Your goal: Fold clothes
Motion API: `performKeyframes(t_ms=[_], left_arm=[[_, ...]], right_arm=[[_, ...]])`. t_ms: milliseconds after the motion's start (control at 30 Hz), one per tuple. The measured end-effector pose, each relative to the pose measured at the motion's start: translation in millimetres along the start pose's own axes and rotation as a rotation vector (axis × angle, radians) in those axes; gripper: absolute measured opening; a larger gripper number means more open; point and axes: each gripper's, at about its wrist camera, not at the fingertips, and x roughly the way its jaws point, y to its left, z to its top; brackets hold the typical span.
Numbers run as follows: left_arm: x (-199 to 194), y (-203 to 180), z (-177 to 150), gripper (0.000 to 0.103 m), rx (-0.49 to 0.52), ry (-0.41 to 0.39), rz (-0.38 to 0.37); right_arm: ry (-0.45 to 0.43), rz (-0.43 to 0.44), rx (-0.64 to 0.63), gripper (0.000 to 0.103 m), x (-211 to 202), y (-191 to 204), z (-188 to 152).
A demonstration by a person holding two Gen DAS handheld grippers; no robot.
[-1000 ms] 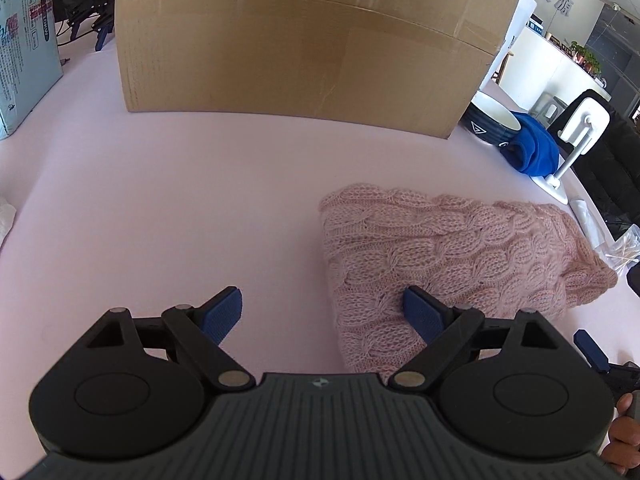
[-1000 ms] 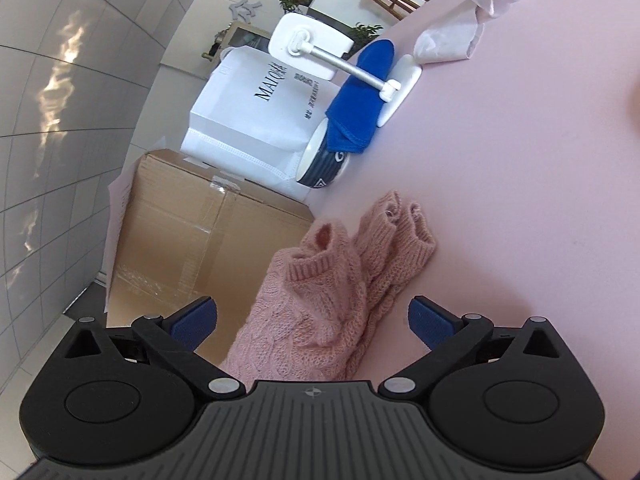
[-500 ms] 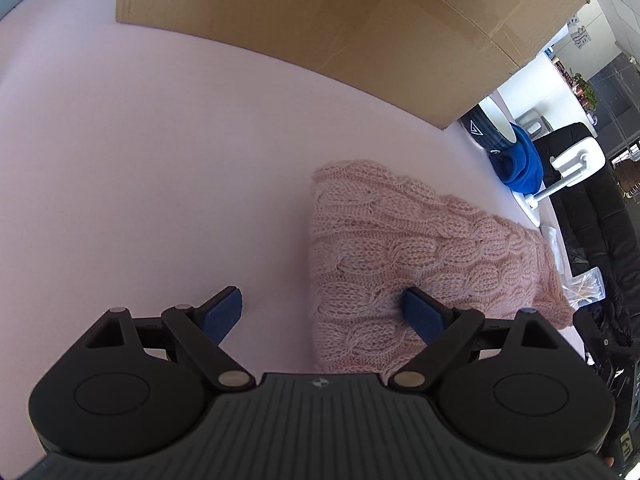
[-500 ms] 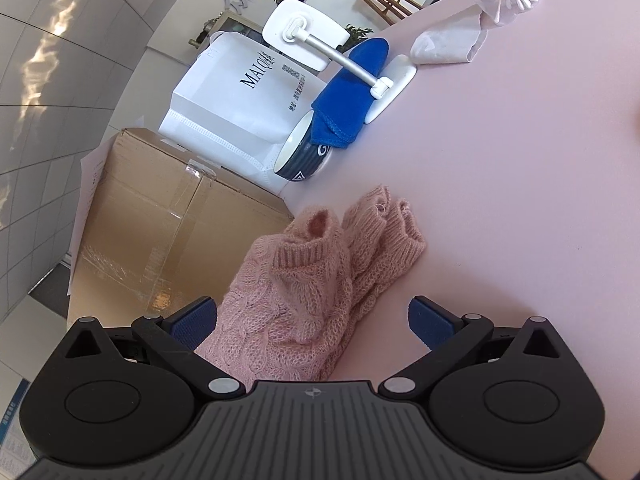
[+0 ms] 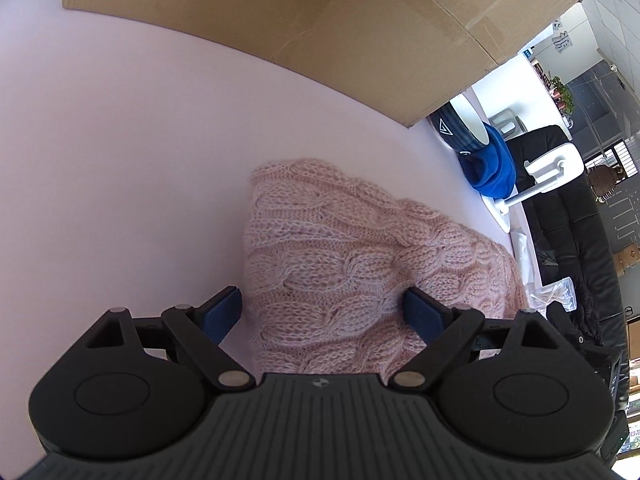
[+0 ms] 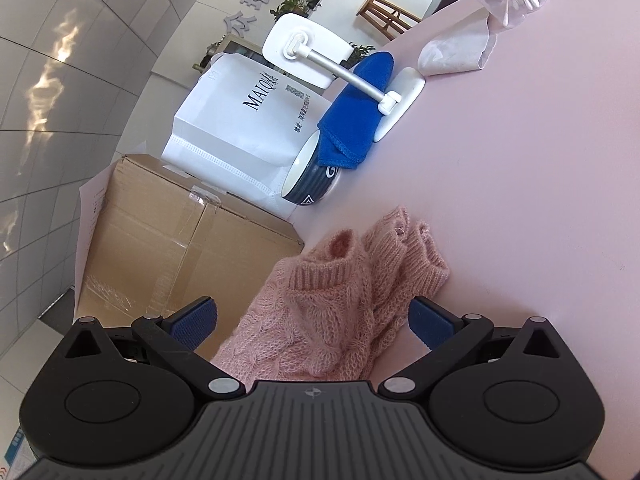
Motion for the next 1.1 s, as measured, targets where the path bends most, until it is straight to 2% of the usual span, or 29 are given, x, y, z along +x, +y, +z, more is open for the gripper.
performKeyframes(t_ms=[67,133,200,267,367,433,600,667,867,1100], left_arm=[[1.1,-1.2,0.7,0.082,0.007,-0.008,0.004],[0.6,0.6,0.9,0.072,0.002,-0.003,-0.002],[-0.7,2.5,1.5,0.061,-0.002,0.001,-0.009],[-3.1,2.4,1.9,0.052,0.011,0.002,-0.007],[-9.9,-2.8,-0.2,0.041,0.064,-0.008,0.003],[-14.0,-5.2,-2.1,0.036,0.079,-0.020,0.005],[-21.7,-6.5,-6.3,0.027,0.102,-0.055,0.036],[-29.9,-6.2,-7.9,0.026,0.118,-0.093,0.065],[-46.6,-8.3,-8.4,0.026,0.150,-0.146,0.090],[-46.5,-38.1,-17.1,0.026,0.225,-0.186,0.120]], right_arm=[[0.006,-0.031,-0.049,0.101,3.7,5.7,-2.6],[0.011,-0.053,-0.091,0.098,6.7,9.3,-5.2],[0.014,-0.061,-0.114,0.084,8.6,10.0,-6.6],[0.051,-0.044,-0.082,0.049,13.6,3.3,-4.3],[0.098,-0.017,-0.006,0.028,20.3,-9.6,-1.1],[0.102,0.002,0.018,0.021,20.2,-13.5,0.3],[0.070,0.026,-0.113,0.017,13.1,5.3,-6.5],[0.067,0.048,-0.177,0.016,9.1,16.5,-12.4],[0.027,0.109,-0.298,0.016,-10.3,42.1,-24.1],[-0.058,0.086,-0.409,0.015,-37.0,58.5,-28.6]])
